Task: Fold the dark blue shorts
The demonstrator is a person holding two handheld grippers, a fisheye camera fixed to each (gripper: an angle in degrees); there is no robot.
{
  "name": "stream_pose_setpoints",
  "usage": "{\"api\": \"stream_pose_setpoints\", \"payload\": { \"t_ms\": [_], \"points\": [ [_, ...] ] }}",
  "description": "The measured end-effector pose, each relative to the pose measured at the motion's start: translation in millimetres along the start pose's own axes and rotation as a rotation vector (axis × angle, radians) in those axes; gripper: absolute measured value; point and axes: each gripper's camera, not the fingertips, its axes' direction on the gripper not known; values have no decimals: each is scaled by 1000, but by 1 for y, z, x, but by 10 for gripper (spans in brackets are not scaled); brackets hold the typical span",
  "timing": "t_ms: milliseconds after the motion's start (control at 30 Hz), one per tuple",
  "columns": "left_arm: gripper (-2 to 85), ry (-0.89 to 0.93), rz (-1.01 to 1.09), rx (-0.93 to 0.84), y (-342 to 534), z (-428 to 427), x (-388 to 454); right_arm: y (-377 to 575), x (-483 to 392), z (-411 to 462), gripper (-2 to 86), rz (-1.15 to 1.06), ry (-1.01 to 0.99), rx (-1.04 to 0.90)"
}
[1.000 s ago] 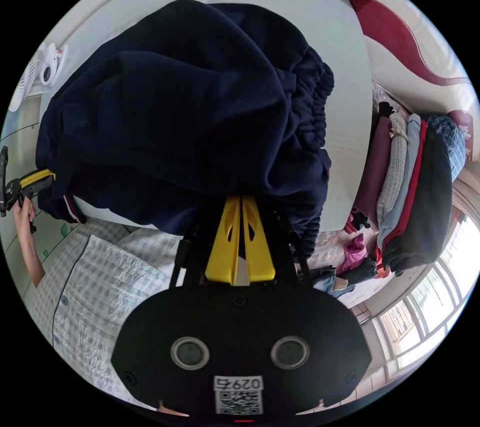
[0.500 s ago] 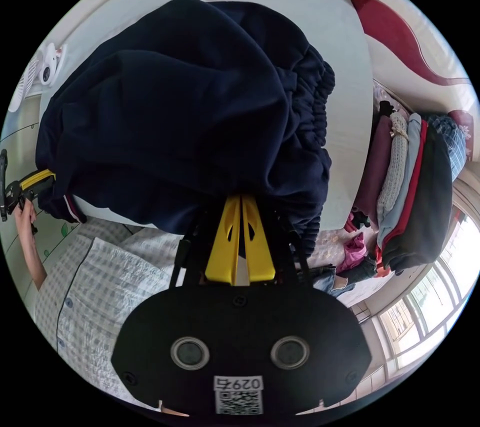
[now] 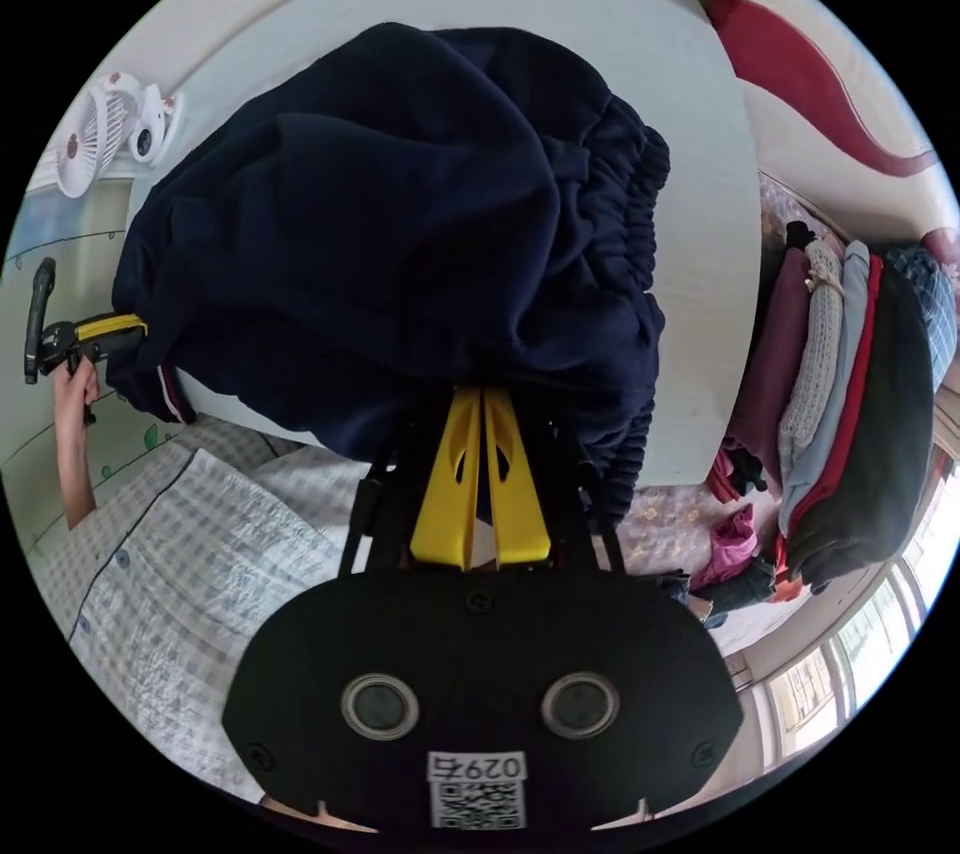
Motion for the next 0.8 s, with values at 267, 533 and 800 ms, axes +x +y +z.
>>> {"api": "stream_pose_setpoints", "payload": {
  "t_ms": [267,533,800],
  "points": [
    [14,-4,-10,-18,1,-2,-7,38,3,-24,-7,-31,30,126],
    [16,-38,5,-31,5,-5,-13,119,65,-89,42,95,-315,273],
    [21,-63,2,-98,2,-7,-24,176,154,-89,120,389,-481,318]
  ]
}}
